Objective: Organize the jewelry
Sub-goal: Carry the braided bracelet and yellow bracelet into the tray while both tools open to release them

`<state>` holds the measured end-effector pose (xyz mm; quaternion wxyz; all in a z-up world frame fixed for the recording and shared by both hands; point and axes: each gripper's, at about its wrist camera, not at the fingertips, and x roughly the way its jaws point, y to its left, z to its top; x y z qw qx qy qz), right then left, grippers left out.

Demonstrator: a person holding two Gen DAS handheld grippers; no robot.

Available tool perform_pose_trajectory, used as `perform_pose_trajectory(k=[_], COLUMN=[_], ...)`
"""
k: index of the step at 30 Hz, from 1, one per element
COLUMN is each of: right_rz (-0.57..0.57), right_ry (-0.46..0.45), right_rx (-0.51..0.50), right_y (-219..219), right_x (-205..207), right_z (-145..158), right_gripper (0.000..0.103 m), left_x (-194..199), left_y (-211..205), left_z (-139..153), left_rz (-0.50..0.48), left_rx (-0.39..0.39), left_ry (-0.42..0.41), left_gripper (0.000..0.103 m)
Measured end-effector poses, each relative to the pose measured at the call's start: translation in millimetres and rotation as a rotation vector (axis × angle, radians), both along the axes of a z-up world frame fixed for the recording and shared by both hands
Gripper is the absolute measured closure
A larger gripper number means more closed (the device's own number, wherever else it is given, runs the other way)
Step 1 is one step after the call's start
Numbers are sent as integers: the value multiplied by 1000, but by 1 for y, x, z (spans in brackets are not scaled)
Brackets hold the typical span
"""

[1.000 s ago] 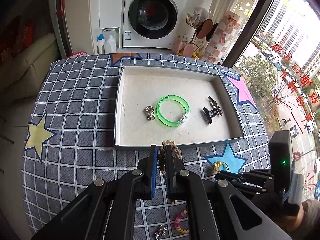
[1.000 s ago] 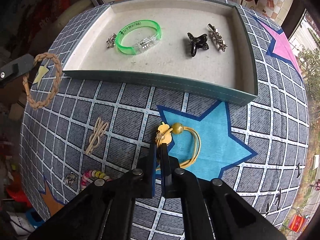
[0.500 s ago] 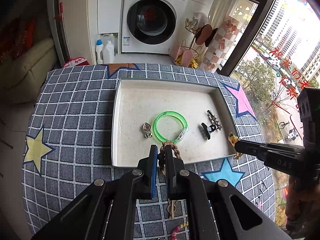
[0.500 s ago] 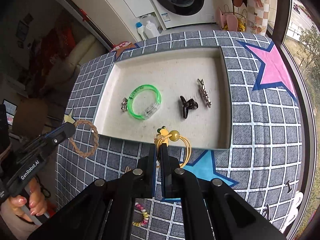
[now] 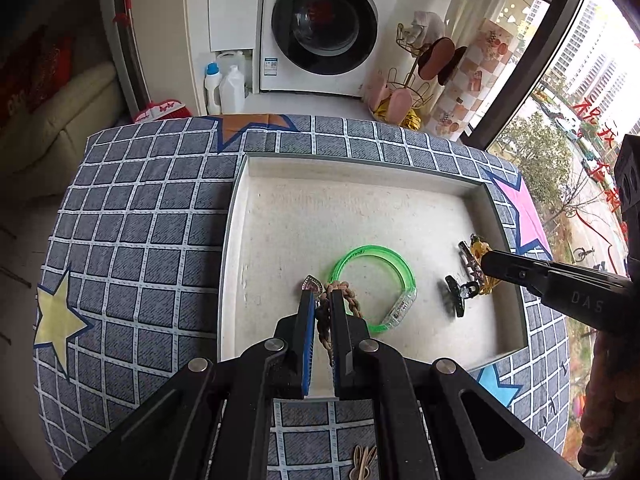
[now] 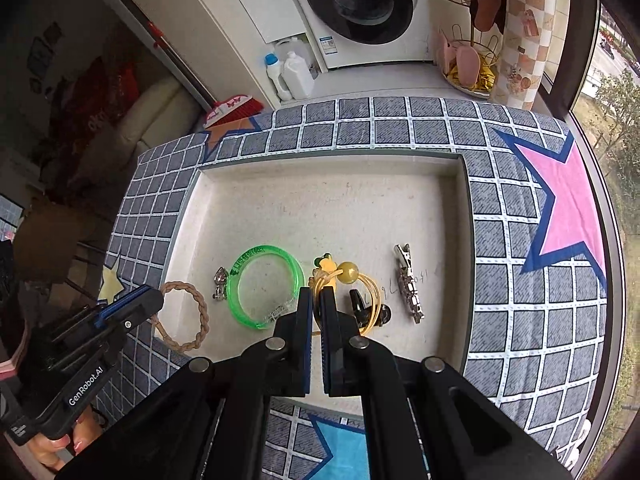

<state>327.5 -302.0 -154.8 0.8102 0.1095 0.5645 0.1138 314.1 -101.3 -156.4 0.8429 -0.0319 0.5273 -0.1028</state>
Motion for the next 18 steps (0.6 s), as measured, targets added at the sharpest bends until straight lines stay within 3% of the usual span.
perform_pose_trajectory(k=[18], right_rz=[14], right_ry=[89], right_rx=[-2], right_y=[2], right_x=[32], right_z=[-54], right_gripper=[99], left_x=[16], left_y=[-16], left_z=[-41], left_rz=[-15], left_rx=[190], left_ry=[34], left_gripper=[83])
